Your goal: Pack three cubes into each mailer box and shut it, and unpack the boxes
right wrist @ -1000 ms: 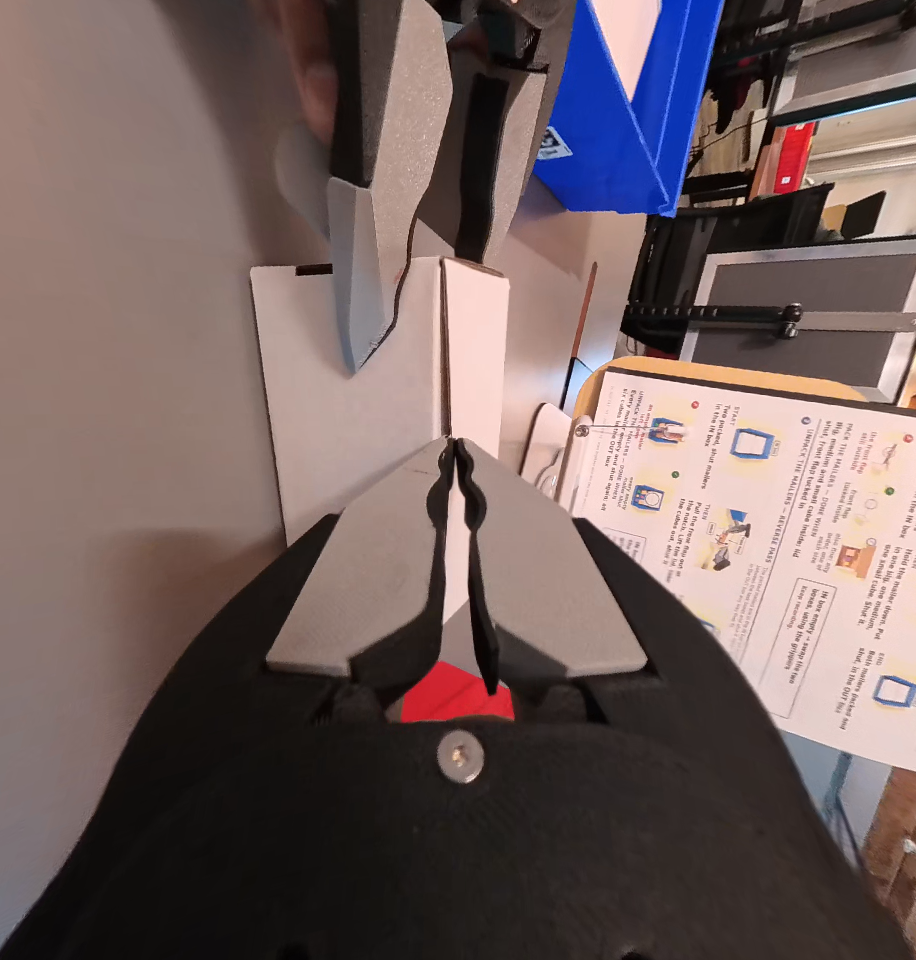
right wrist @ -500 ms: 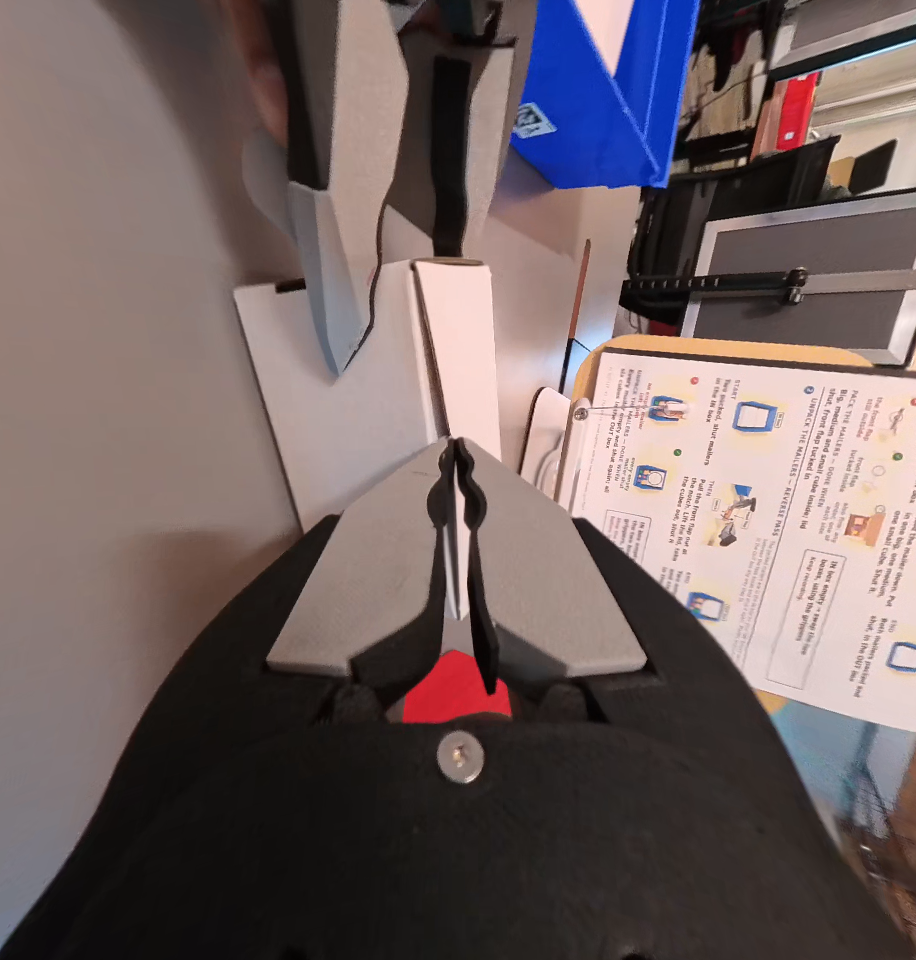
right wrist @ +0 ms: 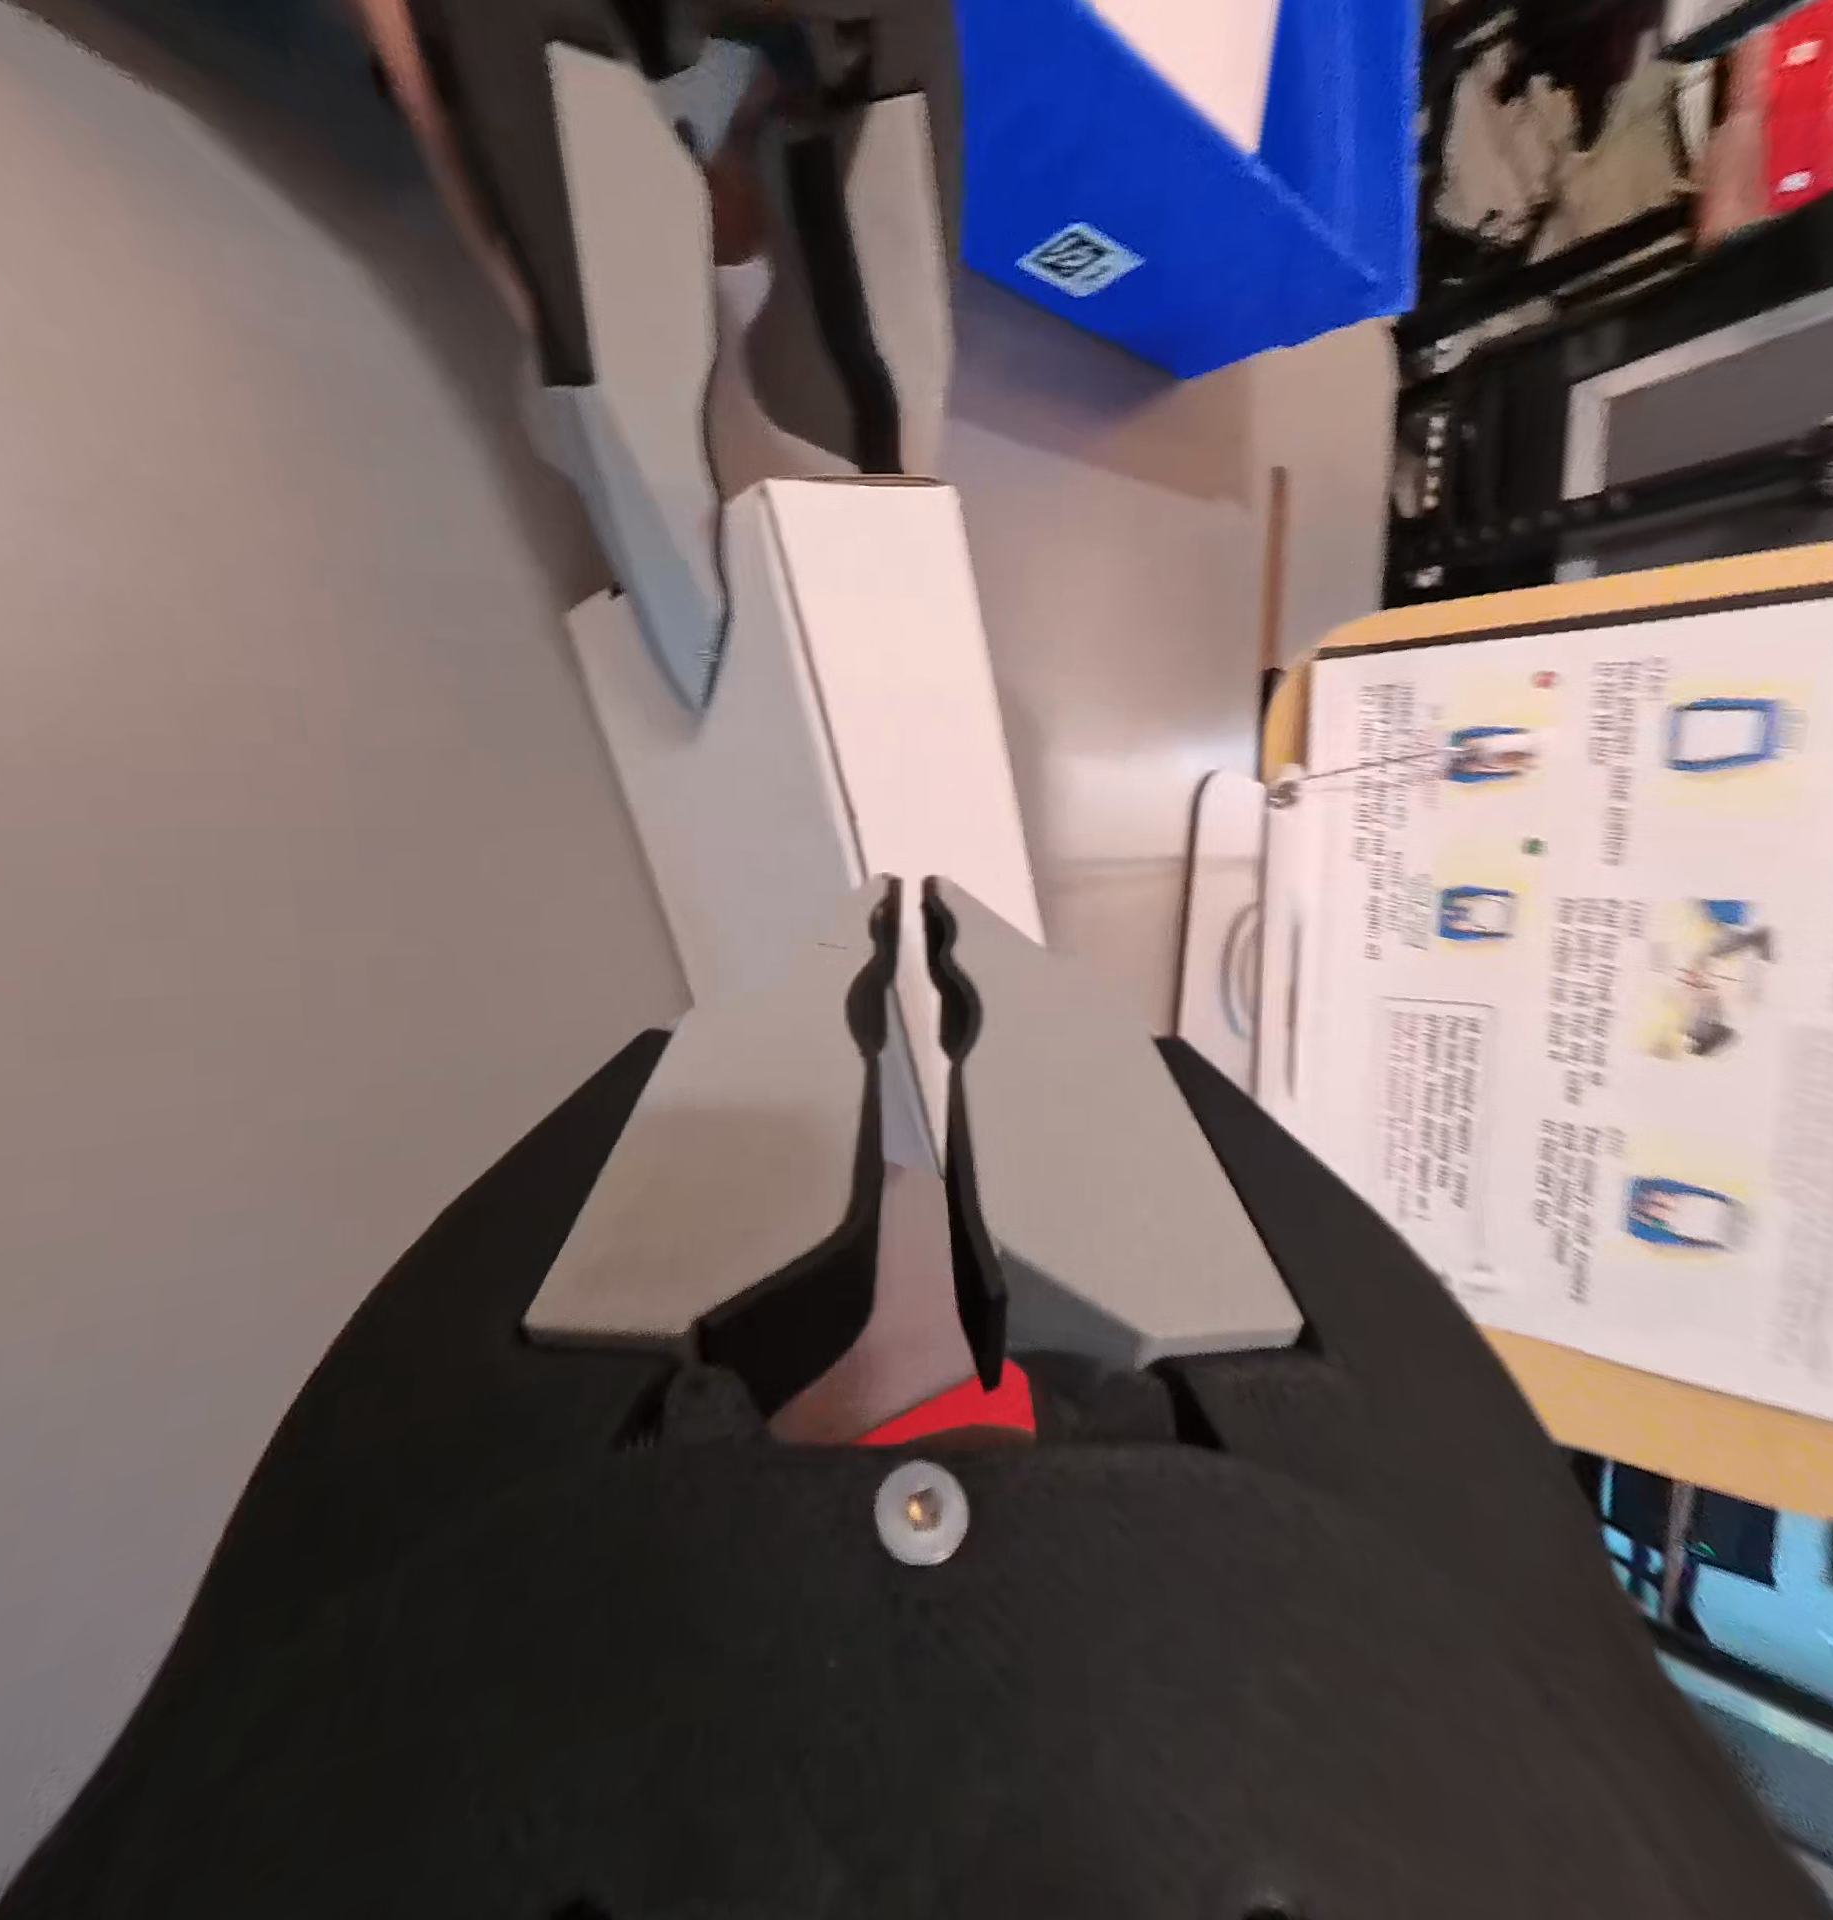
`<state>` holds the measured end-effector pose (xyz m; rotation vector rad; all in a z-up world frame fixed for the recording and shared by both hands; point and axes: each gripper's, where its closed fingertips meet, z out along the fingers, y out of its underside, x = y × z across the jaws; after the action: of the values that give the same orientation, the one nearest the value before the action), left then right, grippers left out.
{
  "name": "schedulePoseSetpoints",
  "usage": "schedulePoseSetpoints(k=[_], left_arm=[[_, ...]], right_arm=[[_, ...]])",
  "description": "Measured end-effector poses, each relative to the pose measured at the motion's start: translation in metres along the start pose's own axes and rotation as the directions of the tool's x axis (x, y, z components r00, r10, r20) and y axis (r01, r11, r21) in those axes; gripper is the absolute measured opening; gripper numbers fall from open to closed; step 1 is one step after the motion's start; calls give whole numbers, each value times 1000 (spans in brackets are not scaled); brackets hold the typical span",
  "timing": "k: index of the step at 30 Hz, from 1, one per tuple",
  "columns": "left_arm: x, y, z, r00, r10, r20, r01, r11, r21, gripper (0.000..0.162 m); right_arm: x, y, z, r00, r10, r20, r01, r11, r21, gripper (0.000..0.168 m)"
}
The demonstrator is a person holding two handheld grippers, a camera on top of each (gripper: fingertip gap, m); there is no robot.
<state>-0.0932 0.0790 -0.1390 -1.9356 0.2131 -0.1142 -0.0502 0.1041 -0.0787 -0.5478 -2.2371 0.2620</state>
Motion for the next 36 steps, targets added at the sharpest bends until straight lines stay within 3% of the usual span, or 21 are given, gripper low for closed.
schedulePoseSetpoints(k=[1,2,6,12,24,31,36], left_arm=[[1,0,1,1000,0,-7,0,1000,2,63],[3,-1,1,1000,0,-12,0,1000,3,63],[8,-1,2,999,8,-37,-8,1000,1,63],[11,0,2,998,22,-53,-22,1000,-8,63],[14,0,2,998,19,-63,-19,1000,-10,63],[15,0,0,997,26,-78,-27,999,-19,62],[14,0,-2,997,17,-74,-19,1000,-22,62]], right_arm=[[-6,2,5,1000,-4,26,4,1000,-4,12],[-11,4,10,999,-7,49,7,1000,-15,22],[-15,4,19,994,-1,108,2,1000,-14,23],[-7,3,21,990,-24,138,31,998,-49,42],[-3,2,13,986,-52,156,64,995,-72,39],[-2,-3,12,970,-236,58,241,965,-107,39],[-7,-5,13,931,-362,-43,355,928,-118,18]])
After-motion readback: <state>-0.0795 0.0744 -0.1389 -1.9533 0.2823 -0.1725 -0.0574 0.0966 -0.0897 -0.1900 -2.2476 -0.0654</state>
